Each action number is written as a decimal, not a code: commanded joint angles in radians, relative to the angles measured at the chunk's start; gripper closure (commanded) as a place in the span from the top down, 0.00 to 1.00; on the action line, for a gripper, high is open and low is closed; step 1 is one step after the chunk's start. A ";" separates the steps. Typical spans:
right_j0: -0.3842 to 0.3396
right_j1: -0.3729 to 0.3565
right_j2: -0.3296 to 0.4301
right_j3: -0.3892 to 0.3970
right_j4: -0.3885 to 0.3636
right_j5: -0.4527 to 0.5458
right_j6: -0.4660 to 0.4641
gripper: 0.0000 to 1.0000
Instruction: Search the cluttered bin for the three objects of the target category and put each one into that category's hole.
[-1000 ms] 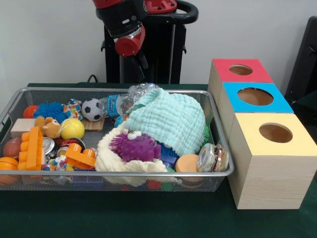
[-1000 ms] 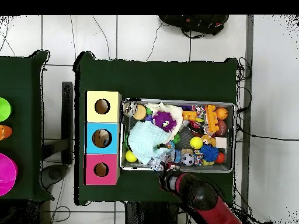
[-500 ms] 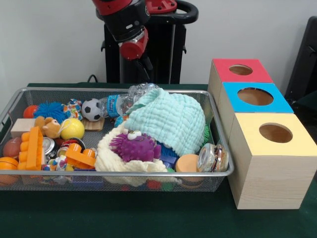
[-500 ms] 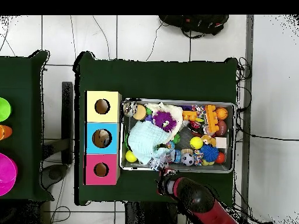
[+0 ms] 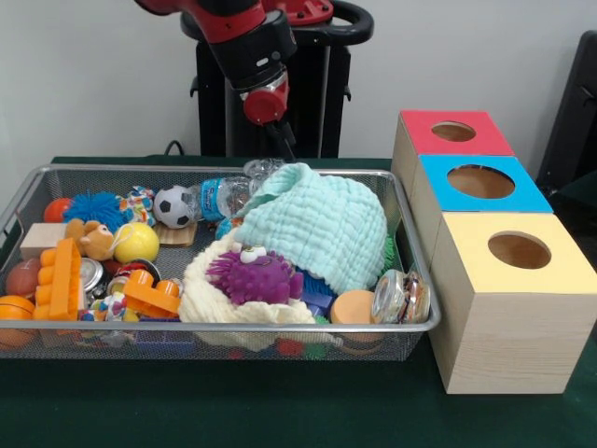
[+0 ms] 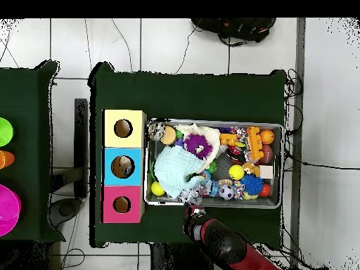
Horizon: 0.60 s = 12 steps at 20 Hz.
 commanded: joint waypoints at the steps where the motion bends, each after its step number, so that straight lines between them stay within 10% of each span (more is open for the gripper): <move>1: -0.057 0.156 -0.048 -0.054 -0.091 -0.125 0.056 1.00; 12: -0.049 0.107 -0.023 -0.044 -0.077 -0.103 0.134 1.00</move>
